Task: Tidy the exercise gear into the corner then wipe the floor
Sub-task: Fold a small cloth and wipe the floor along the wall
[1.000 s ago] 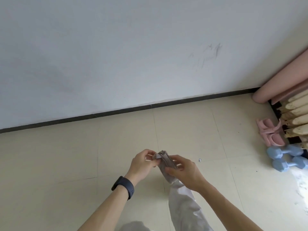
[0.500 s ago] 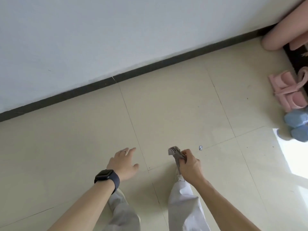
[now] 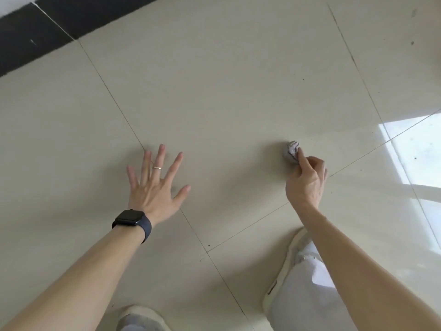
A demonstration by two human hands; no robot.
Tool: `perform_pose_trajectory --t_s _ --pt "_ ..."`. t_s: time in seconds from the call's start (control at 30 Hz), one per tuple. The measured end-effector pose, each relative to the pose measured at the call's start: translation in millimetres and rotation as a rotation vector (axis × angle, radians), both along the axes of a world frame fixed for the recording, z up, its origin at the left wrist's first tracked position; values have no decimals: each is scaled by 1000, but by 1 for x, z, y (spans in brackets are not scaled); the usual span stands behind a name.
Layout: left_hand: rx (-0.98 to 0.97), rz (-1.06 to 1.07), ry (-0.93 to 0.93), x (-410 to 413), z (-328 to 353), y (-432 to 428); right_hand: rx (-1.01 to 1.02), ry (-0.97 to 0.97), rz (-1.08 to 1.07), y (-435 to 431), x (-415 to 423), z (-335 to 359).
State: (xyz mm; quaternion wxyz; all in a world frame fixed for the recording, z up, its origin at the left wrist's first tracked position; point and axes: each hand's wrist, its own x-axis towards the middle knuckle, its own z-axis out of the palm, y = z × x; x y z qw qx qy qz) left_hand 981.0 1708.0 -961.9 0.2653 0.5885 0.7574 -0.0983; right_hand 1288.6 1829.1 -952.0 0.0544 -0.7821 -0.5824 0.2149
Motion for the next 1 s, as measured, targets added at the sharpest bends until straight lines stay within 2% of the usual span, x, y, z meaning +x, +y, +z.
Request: perform_pose_trajectory --t_s 0.1,0.17,0.27,0.33,0.37,0.4,0.43,0.53,0.57,0.6,0.67,0.8,0.87,0.9,0.93,1.0 --pt "67 -70 -3 -7 -31 11 97 -45 45 -38 -27 -30" --pt "111 -89 -4 -9 -42 14 174 -33 155 -77 -54 -36" --pt "176 -129 -4 -9 -48 10 196 16 524 -122 -81 -34" --pt "194 -168 -2 -13 -47 9 195 36 834 -108 -67 -36" --pt "201 -188 -7 -17 -46 10 203 19 908 -91 -54 -39" --pt "211 -208 -11 -21 -44 11 215 -16 877 -70 -40 -42" --pt "220 -225 -12 -27 -42 13 211 -42 727 -47 -28 -42" --pt "251 -200 -1 -46 -40 23 156 -52 20 17 -22 -41" --pt "267 -143 11 -54 -41 30 135 -56 -111 27 -35 -41" --pt "279 -69 21 -63 -43 38 131 -64 -151 28 -52 -41" --pt "274 72 42 -84 -47 54 188 -32 24 11 -90 -43" --pt "231 146 104 -123 -47 67 198 84 738 -59 -143 -43" --pt "203 186 113 -133 -46 69 215 95 980 -46 -131 -43" --pt "186 206 120 -137 -45 68 238 86 989 -28 -122 -45" --pt "172 218 119 -139 -47 68 279 46 910 -6 -114 -47" --pt "177 219 107 -140 -52 67 305 -84 559 44 -98 -47"
